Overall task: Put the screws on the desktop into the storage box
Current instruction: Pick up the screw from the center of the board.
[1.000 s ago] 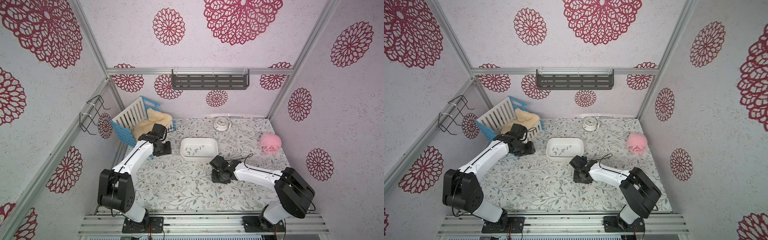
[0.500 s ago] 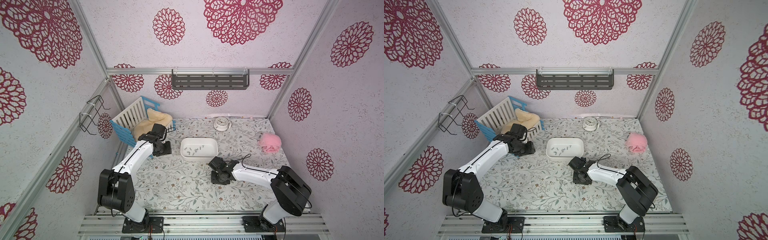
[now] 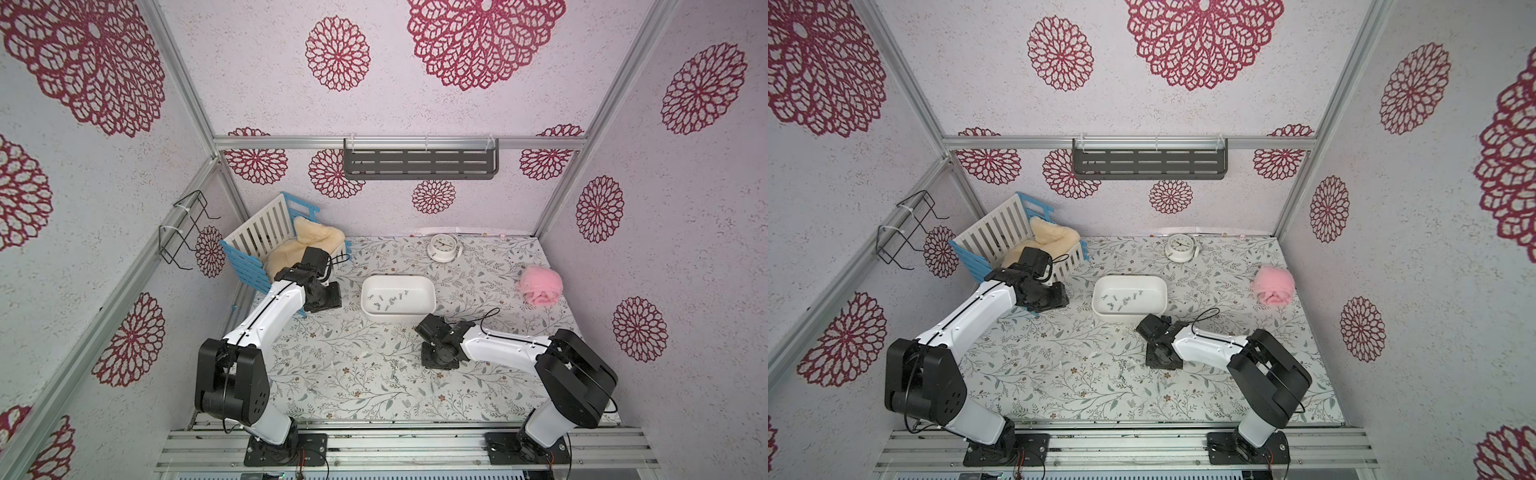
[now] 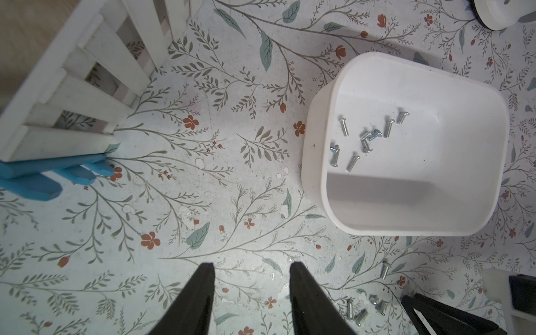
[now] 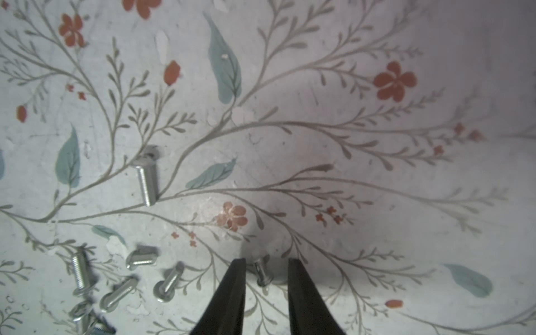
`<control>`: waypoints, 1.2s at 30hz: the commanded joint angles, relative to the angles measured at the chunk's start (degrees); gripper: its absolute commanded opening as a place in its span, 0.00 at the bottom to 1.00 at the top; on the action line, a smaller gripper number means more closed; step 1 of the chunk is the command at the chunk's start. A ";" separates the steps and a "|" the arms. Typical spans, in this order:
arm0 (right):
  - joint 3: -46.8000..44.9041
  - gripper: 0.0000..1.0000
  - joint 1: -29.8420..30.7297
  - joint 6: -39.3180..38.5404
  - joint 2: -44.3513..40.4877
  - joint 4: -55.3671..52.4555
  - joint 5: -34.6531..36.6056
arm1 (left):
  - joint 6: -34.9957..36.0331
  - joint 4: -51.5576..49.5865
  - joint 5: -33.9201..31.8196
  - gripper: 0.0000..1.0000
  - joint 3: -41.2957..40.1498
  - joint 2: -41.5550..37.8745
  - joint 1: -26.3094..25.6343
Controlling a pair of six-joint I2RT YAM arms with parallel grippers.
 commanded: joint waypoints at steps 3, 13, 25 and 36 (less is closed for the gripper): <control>0.79 0.26 0.32 -0.79 3.27 1.39 -0.78 | -0.10 0.88 0.64 0.48 -0.09 0.51 0.67; 0.88 0.18 0.41 -0.79 2.84 0.12 -0.82 | -0.22 0.90 0.78 0.48 -0.10 0.11 1.03; 0.68 0.15 0.75 -0.70 2.72 -0.37 -1.90 | -0.23 0.89 0.69 0.47 -0.18 -0.01 1.04; 0.60 0.14 1.20 -0.79 2.98 -0.78 -3.36 | -0.24 0.90 0.74 0.47 -0.18 0.12 1.00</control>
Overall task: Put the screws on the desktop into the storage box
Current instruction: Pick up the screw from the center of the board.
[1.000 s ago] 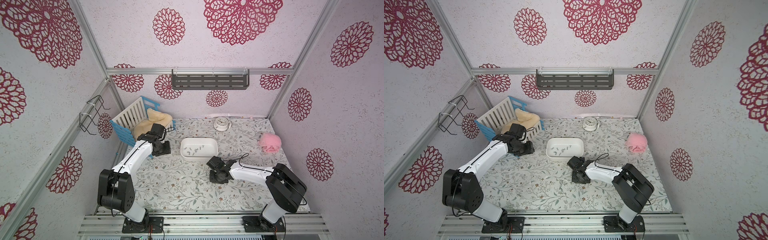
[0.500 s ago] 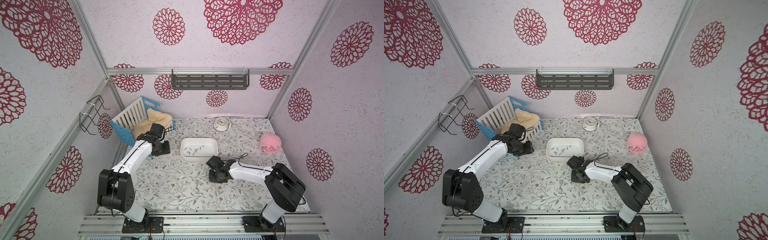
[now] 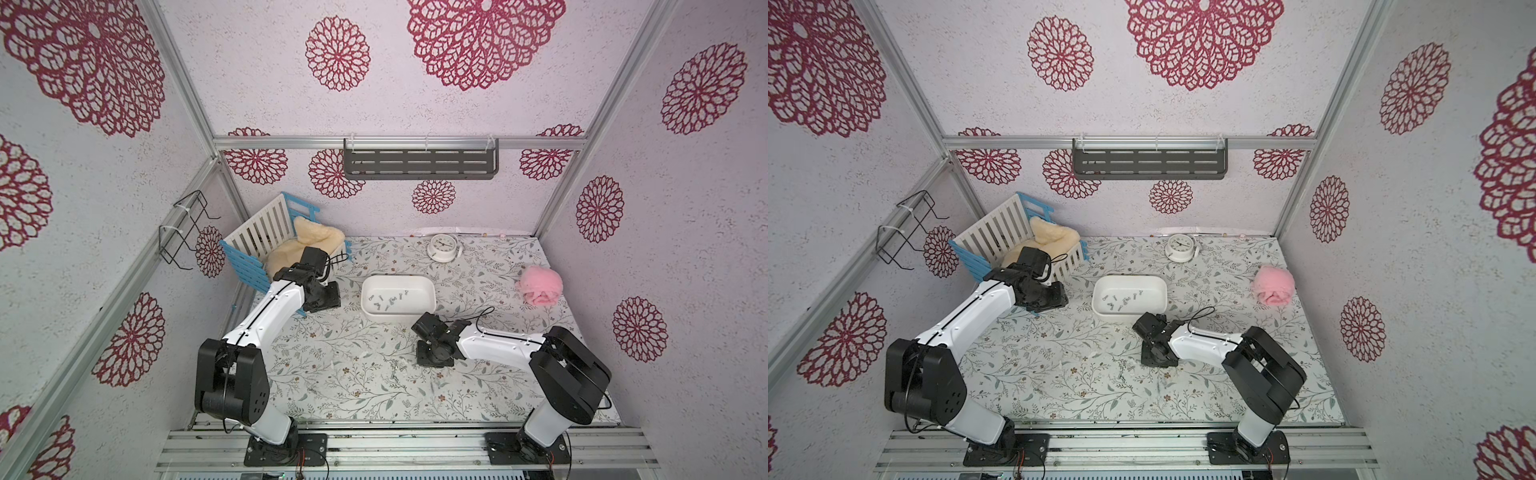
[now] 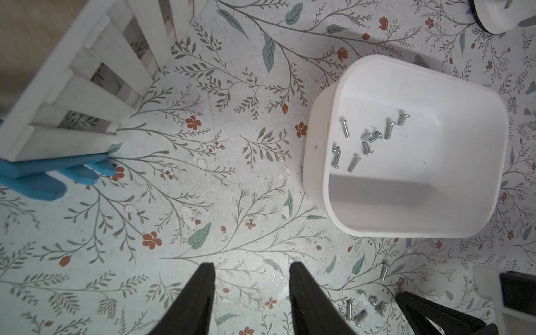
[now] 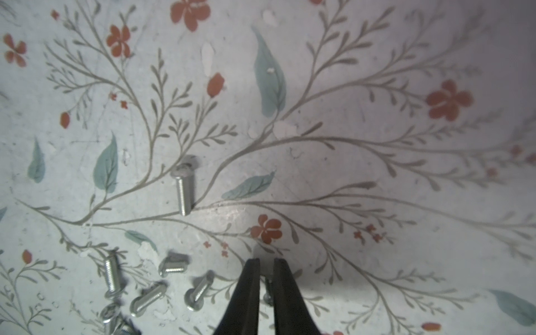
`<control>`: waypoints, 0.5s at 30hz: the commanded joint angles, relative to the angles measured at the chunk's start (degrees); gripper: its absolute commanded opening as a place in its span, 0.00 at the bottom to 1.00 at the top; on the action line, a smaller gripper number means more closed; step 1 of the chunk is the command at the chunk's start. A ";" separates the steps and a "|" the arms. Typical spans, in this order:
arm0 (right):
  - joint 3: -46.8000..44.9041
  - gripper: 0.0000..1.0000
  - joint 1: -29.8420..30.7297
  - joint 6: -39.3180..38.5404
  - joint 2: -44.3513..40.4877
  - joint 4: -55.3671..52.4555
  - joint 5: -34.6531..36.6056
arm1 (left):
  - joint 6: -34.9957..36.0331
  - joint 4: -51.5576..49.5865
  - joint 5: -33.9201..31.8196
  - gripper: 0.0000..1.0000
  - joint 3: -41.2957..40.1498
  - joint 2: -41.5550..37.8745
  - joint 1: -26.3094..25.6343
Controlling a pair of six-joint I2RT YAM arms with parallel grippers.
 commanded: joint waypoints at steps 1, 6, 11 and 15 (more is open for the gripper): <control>-0.91 0.12 0.63 -0.38 1.61 -2.54 -1.87 | -0.22 0.88 0.42 0.47 -0.18 0.07 0.49; -0.85 0.07 0.96 -0.33 2.71 -2.60 -1.79 | -0.13 0.88 0.32 0.47 -0.24 0.10 0.67; -0.49 0.03 0.98 0.01 1.87 -3.27 -1.09 | -0.22 0.80 0.44 0.47 -0.19 0.08 0.61; 0.67 0.00 0.98 0.24 0.27 -4.41 -0.11 | -0.27 0.81 0.45 0.47 -0.26 0.09 0.64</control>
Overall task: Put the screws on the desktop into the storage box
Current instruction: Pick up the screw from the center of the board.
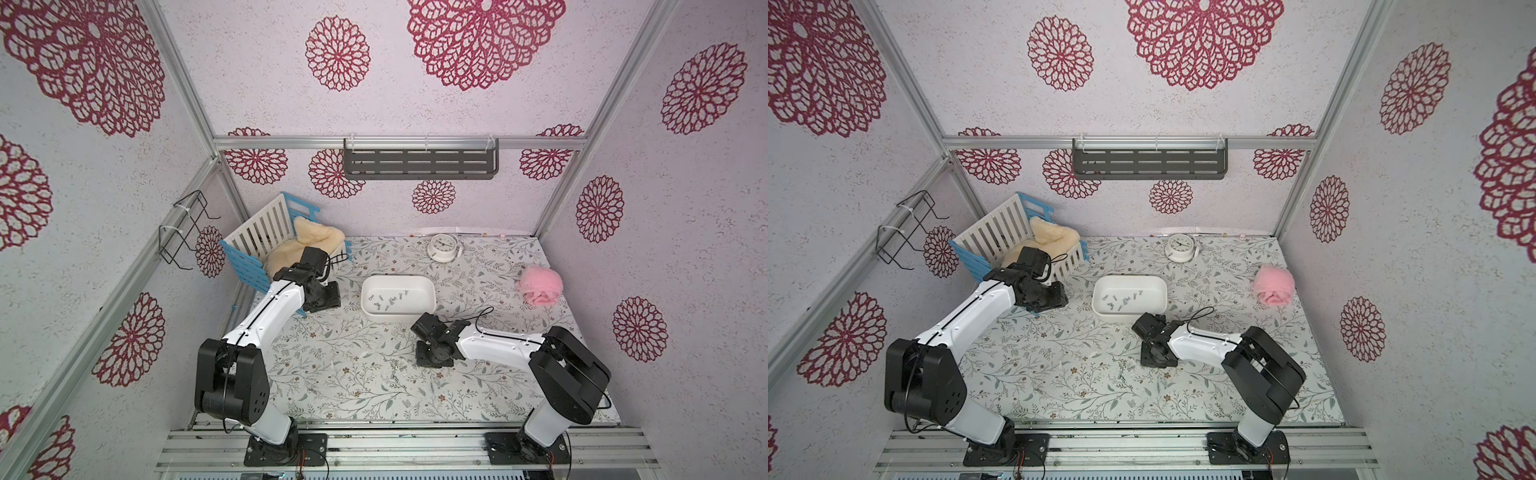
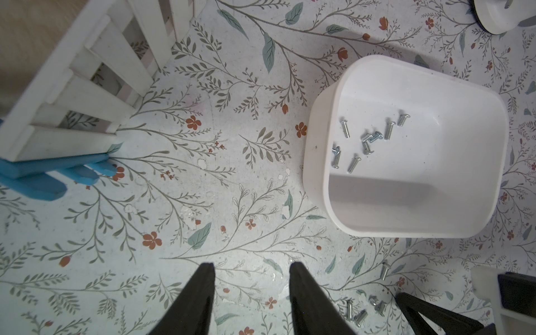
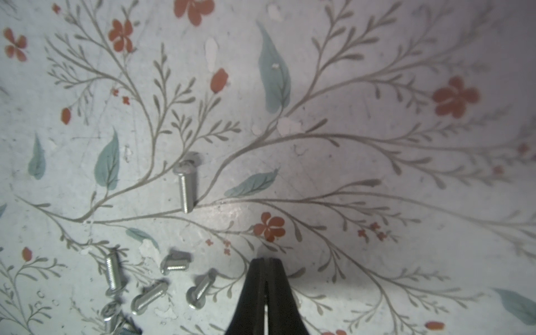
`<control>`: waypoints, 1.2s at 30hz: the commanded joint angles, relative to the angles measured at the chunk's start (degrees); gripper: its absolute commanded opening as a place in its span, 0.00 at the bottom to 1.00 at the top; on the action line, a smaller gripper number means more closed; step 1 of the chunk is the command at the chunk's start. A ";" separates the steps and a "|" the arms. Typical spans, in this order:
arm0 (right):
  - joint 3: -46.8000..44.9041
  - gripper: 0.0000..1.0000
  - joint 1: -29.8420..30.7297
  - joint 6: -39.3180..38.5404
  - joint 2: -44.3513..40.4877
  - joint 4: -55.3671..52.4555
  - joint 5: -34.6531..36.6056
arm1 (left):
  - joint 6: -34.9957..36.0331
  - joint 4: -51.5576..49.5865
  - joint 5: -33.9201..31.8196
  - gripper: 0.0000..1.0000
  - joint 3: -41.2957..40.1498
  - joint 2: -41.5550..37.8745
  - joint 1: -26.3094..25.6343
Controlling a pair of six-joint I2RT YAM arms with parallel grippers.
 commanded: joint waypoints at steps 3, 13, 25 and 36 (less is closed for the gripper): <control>2.05 0.00 0.70 0.43 -1.64 -5.61 0.65 | -0.28 0.84 0.48 0.47 -0.26 0.08 0.59; 8.58 0.00 0.43 -0.59 -5.11 -10.32 2.74 | -0.31 0.87 0.50 0.47 -0.21 0.08 0.71; 21.40 0.00 -3.48 -4.67 -4.77 -13.76 4.33 | -0.54 0.86 1.03 0.47 -0.09 0.20 1.03; 38.60 0.00 -8.41 -8.35 6.25 -10.63 1.42 | -0.67 0.86 1.59 0.47 -0.18 -0.44 1.11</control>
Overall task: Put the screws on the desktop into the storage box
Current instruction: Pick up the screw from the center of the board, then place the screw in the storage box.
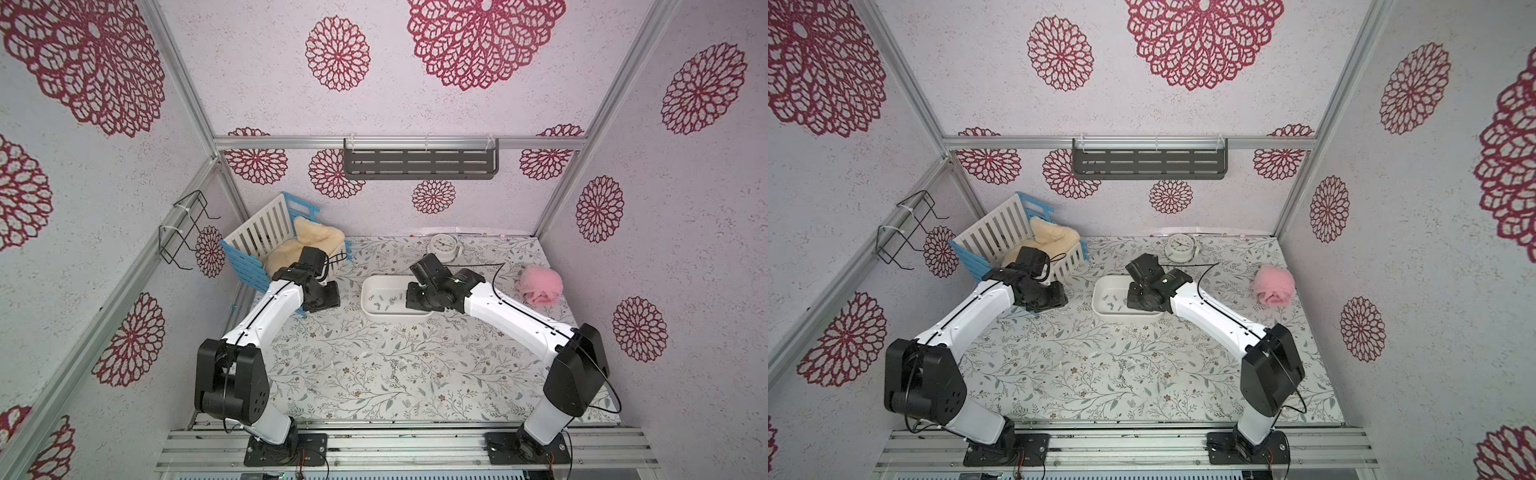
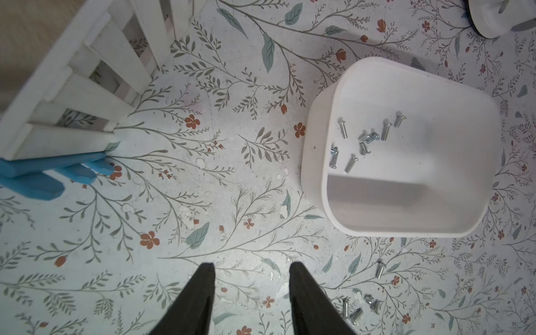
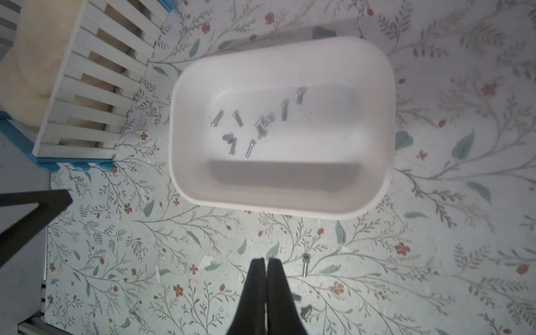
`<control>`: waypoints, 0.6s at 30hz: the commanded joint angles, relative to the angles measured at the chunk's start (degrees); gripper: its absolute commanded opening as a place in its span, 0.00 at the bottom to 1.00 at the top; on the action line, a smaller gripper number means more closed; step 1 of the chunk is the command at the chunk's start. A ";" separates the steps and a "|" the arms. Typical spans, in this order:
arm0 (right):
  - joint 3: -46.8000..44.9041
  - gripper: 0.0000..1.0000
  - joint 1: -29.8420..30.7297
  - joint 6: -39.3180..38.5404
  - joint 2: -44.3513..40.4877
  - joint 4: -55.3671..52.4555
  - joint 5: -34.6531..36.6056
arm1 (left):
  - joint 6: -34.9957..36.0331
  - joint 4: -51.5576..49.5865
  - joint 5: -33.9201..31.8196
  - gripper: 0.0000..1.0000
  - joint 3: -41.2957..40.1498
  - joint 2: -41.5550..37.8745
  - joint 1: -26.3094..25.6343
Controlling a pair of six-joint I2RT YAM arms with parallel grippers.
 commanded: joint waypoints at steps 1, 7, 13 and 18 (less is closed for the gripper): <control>5.32 0.00 -1.37 -2.09 4.40 2.19 -1.48 | -0.36 0.93 0.33 0.47 -0.17 -0.43 0.52; 14.53 0.00 -1.78 -1.54 14.34 3.08 -3.22 | -0.34 0.91 0.59 0.47 -0.09 -0.71 0.52; 20.05 0.00 -1.78 0.85 23.19 4.14 -4.69 | -0.43 0.99 0.71 0.47 -0.18 -0.97 0.61; 22.76 0.00 -1.61 2.26 27.63 4.11 -5.09 | -0.58 1.09 0.84 0.47 -0.10 -0.91 0.87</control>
